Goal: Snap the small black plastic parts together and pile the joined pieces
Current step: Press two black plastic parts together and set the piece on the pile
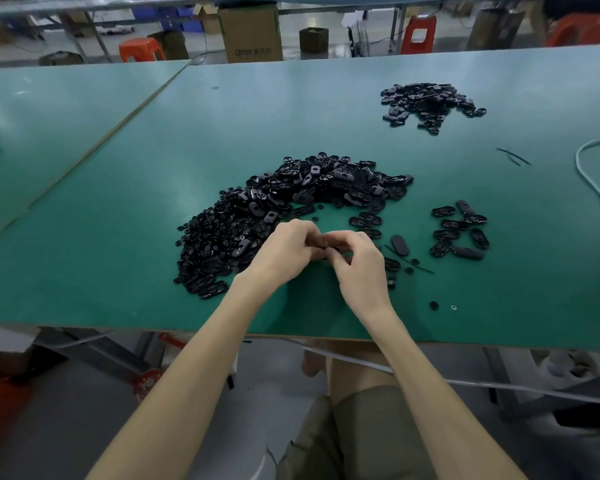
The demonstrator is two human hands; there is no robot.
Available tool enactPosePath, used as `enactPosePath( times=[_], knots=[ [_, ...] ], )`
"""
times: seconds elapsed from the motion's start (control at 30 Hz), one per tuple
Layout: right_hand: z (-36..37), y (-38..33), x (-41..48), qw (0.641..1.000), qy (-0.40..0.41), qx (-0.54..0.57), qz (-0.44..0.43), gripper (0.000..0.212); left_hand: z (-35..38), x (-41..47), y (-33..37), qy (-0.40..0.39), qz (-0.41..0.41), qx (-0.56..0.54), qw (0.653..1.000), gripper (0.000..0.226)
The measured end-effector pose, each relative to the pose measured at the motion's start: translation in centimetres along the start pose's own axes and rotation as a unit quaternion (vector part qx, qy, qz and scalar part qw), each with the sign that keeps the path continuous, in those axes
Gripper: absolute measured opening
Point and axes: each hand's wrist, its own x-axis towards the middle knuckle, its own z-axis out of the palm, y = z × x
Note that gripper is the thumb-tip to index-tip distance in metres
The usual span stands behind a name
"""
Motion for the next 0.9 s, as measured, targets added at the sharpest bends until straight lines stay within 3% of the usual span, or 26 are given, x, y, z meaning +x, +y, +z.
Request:
enactPosePath(
  times=[0.23,0.33,0.43,0.57,0.77,0.9],
  knots=[
    [-0.1,0.4,0.0,0.987,0.077,0.128,0.054,0.011,-0.7,0.6,0.1,0.084,0.0,-0.105,0.991,0.007],
    [-0.2,0.5,0.0,0.981,0.09,0.157,0.067,0.01,-0.6,1.6,0.0,0.123,0.016,-0.029,0.992,0.02],
    [-0.2,0.5,0.0,0.976,0.101,0.177,0.078,0.012,0.2,2.6,-0.4,0.084,0.027,0.106,0.99,0.028],
    [-0.3,0.7,0.1,0.975,0.106,0.177,0.085,0.015,1.3,3.1,-0.9,0.111,0.036,0.214,0.97,0.025],
    [-0.3,0.9,0.3,0.973,0.083,0.197,0.089,0.009,1.7,2.9,-1.4,0.164,0.045,0.208,0.963,0.014],
    [-0.2,0.8,0.3,0.97,0.088,0.211,0.086,0.008,1.5,2.9,-1.1,0.154,0.046,0.216,0.963,0.011]
  ],
)
